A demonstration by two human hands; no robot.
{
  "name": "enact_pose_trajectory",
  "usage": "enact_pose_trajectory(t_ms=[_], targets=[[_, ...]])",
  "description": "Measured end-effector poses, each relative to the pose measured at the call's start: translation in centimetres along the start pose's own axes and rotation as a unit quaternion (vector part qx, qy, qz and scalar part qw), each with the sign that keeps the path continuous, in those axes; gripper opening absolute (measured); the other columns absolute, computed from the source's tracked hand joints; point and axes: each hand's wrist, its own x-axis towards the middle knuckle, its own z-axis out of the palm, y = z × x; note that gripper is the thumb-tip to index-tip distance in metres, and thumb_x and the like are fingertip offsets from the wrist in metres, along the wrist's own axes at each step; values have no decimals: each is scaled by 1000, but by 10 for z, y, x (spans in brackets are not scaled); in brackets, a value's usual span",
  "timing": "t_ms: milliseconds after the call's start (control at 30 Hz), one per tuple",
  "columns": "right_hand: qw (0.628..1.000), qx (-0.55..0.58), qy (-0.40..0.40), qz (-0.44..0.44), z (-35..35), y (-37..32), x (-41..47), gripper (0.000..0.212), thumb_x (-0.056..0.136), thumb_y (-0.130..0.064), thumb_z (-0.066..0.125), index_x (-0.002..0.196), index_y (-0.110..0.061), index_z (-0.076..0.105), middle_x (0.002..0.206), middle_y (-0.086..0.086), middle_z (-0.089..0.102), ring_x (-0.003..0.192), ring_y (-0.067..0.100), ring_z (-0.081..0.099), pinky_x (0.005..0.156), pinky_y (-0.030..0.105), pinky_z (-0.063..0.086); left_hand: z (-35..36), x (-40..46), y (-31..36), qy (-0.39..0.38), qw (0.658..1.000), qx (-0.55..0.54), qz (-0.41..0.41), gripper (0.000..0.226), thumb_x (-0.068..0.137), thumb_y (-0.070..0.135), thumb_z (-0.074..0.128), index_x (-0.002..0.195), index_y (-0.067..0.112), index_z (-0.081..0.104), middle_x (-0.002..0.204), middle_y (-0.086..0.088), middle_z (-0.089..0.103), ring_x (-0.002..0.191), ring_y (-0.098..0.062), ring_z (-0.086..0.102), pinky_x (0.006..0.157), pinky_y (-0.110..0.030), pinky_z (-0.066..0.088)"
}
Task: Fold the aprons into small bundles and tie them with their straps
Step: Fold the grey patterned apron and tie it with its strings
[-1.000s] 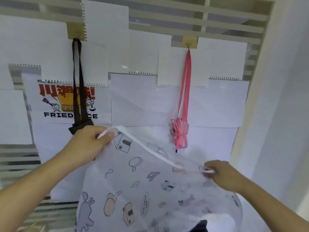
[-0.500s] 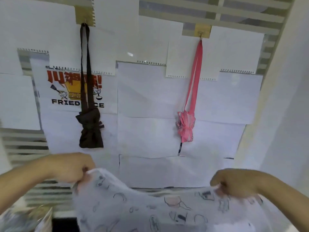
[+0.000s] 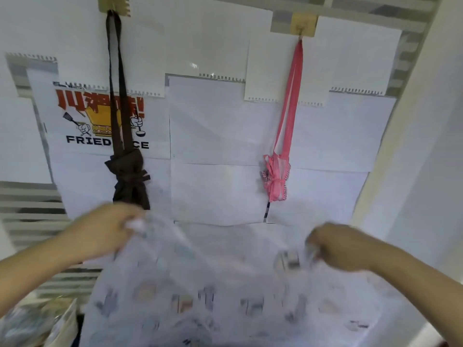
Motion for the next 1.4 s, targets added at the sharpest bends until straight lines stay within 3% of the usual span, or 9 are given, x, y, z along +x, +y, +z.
enact_pose_trajectory(t_ms=[100, 267, 400, 567, 733, 867, 1033, 1200, 1400], targets=[[893, 65, 441, 64, -26, 3, 4, 18, 88, -5, 60, 93, -21, 66, 85, -4, 53, 76, 27, 54, 59, 35, 45, -19, 9, 17, 348, 926, -144, 17, 21, 102, 11, 56, 90, 26, 65, 79, -2, 65, 68, -20, 60, 51, -37, 43], [999, -38, 13, 20, -3, -18, 0, 14, 94, -18, 52, 98, -26, 61, 102, -5, 60, 102, 25, 63, 84, 37, 54, -3, 8, -6, -98, 990, 91, -54, 12, 92, 40, 66, 83, 33, 67, 88, 4, 72, 79, -12, 65, 68, -30, 52], [880, 45, 456, 124, -25, -10, 6, 15, 91, -8, 52, 99, -18, 60, 81, 2, 61, 64, 34, 58, 55, 35, 46, -19, 16, -8, 292, 949, -96, -71, 31, 97, 4, 54, 88, 30, 69, 82, -2, 69, 71, -26, 59, 56, -34, 46], [992, -77, -54, 85, -9, -21, 5, 19, 96, -20, 52, 113, -23, 60, 99, 0, 55, 104, 28, 64, 80, 33, 49, -7, 19, -18, -20, 993, 51, -107, 16, 82, 17, 60, 78, 32, 65, 86, 0, 70, 78, -19, 65, 69, -35, 55], [873, 46, 472, 109, -22, -4, 9, 12, 89, -7, 59, 92, -18, 60, 83, 2, 54, 68, 33, 58, 55, 36, 45, -36, 20, -6, 310, 941, -136, -4, 24, 98, 8, 60, 89, 29, 69, 78, 1, 68, 71, -27, 62, 62, -38, 51], [988, 17, -109, 111, -9, -18, 3, 8, 86, -31, 63, 82, -24, 61, 77, -9, 61, 72, 13, 67, 66, 35, 55, -18, 4, -11, -235, 960, 148, -38, 13, 80, 38, 65, 80, 27, 72, 87, 0, 73, 81, -18, 69, 78, -39, 58], [895, 90, 427, 95, -12, -1, 6, 13, 93, -14, 55, 91, -24, 62, 88, -3, 54, 78, 26, 60, 60, 39, 50, -23, 3, -12, 260, 909, -313, -92, 29, 98, 2, 59, 81, 21, 72, 78, -6, 71, 77, -27, 63, 68, -31, 50], [986, 35, -128, 101, 5, -6, 4, 15, 91, -21, 51, 79, -25, 60, 90, 0, 70, 81, 19, 67, 69, 31, 48, -7, -6, -10, 14, 921, -349, -172, 21, 104, 1, 55, 89, -7, 67, 69, -18, 71, 84, -41, 72, 86, -46, 63], [967, 228, -48, 106, -19, 13, -11, 18, 91, -13, 56, 78, -17, 67, 72, -8, 75, 65, 11, 60, 67, 29, 41, -29, -31, -17, -11, 881, -447, -152, 49, 102, 0, 48, 63, 10, 77, 73, -13, 64, 63, -23, 64, 61, -31, 57]])
